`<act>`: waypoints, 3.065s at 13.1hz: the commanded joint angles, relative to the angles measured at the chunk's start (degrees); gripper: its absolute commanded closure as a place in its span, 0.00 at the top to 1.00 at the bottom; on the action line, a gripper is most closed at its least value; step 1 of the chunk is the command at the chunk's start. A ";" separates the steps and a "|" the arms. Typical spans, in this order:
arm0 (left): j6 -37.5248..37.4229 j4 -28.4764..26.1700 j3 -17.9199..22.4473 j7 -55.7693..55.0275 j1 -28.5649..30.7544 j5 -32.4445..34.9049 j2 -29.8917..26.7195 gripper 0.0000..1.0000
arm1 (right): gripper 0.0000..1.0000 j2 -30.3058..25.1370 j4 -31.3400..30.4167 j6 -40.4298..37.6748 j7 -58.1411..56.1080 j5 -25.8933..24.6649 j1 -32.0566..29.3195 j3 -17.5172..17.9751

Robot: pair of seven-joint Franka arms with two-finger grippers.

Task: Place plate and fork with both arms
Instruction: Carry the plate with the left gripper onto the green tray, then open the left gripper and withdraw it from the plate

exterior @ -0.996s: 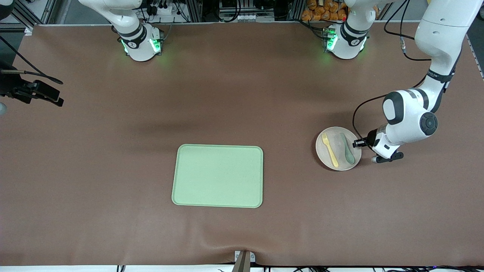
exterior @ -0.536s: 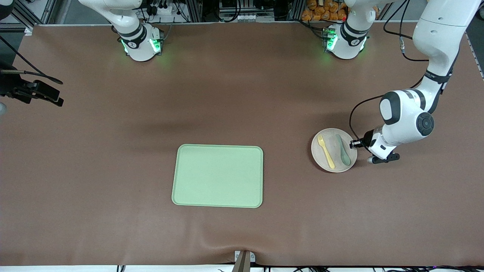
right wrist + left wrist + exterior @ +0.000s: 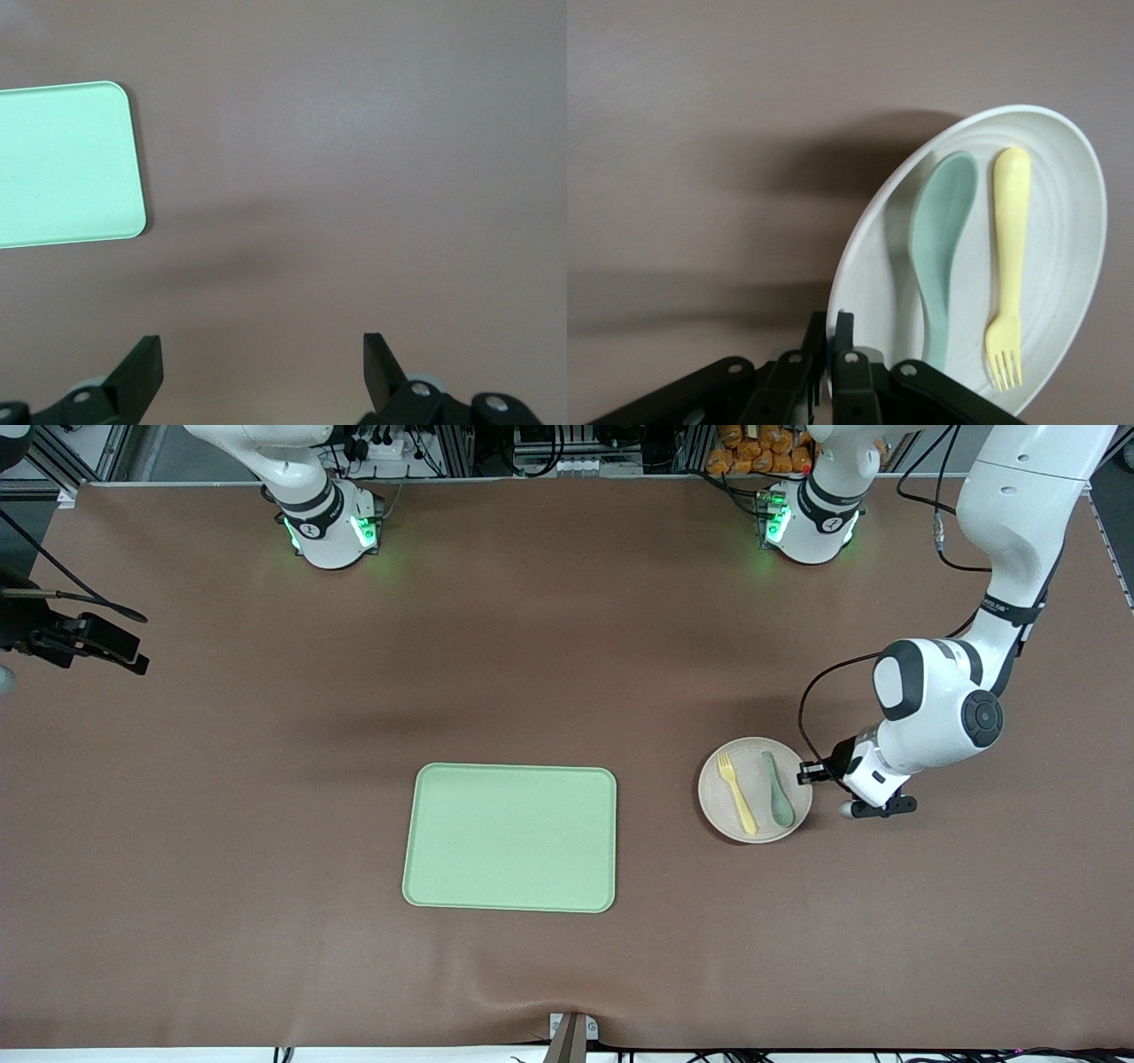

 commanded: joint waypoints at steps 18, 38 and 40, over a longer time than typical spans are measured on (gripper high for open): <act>-9.96 45.06 5.91 -24.66 -34.46 -0.01 27.90 0.00 | 1.00 0.63 1.29 -1.40 -0.59 0.94 -1.55 0.98; -24.33 44.80 5.65 -26.07 -31.05 6.02 13.87 1.00 | 1.00 0.63 1.29 -1.40 -0.59 0.94 -1.64 0.98; -33.91 44.80 5.74 -26.16 -27.63 8.42 8.16 1.00 | 1.00 0.63 1.29 -1.40 -0.59 0.94 -1.64 0.98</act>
